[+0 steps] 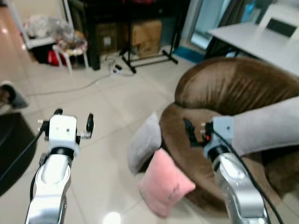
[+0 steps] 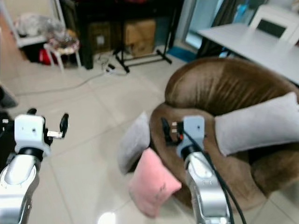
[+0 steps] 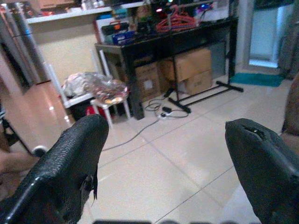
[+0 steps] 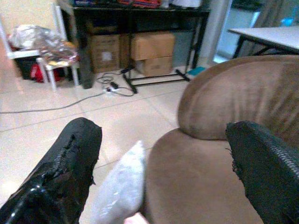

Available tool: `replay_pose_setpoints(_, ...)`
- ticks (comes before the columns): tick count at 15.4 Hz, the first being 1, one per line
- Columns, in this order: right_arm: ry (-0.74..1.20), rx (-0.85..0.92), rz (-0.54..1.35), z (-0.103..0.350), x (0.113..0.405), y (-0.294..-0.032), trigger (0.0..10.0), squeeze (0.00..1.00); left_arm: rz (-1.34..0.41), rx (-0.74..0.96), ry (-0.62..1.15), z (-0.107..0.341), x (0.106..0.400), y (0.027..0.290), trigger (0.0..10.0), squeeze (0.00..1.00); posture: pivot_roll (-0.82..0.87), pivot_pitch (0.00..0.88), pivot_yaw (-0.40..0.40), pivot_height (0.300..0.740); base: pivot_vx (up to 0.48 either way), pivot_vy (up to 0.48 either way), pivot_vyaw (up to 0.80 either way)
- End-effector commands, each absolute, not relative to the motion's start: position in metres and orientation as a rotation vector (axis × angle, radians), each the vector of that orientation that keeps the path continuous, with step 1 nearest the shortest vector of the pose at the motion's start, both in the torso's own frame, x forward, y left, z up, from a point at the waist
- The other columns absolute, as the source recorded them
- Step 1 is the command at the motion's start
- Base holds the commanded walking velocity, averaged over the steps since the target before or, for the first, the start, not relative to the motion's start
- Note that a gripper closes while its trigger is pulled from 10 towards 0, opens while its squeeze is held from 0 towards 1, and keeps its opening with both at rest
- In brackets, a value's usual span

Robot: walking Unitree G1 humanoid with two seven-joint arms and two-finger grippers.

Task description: Move the pillow to the sofa from floor

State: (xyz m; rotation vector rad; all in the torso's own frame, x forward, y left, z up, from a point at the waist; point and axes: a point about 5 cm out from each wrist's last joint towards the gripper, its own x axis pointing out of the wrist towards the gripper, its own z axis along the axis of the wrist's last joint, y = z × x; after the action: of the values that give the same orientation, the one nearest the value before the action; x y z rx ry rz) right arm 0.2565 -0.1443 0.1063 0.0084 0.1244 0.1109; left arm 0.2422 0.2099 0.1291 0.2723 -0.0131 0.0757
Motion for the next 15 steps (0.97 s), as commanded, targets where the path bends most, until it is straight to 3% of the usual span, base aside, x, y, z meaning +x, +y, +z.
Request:
replay_pose_setpoints(1, 0.127, 0.004, 0.082, 0.1073, 0.2554, -0.154, 10.0, 0.0, 0.043, 0.255, -0.023, 0.1306, 0.244, 0.2001, 10.0, 0.0, -0.02, 0.0, -0.07, 0.74, 0.296, 0.0, 0.0)
replay_pose_setpoints(8, 0.1, -0.028, 0.121, 0.1098, 0.2536, -0.1499, 10.0, 0.0, 0.036, 0.252, -0.026, 0.1315, 0.2445, 0.1993, 10.0, 0.0, -0.03, 0.0, -0.069, 0.74, 0.294, 0.0, 0.0)
replay_pose_setpoints(11, 0.096, -0.016, 0.123, 0.1107, 0.2542, -0.1494, 10.0, 0.0, 0.031, 0.252, -0.027, 0.132, 0.2461, 0.1986, 10.0, 0.0, -0.03, 0.0, -0.061, 0.74, 0.292, 0.0, 0.8)
replay_pose_setpoints(15, 0.103, 0.011, 0.128, 0.1093, 0.2537, -0.15, 10.0, 0.0, 0.047, 0.25, -0.032, 0.1321, 0.2459, 0.1985, 10.0, 0.0, -0.03, 0.0, -0.063, 0.74, 0.073, 0.0, 0.0)
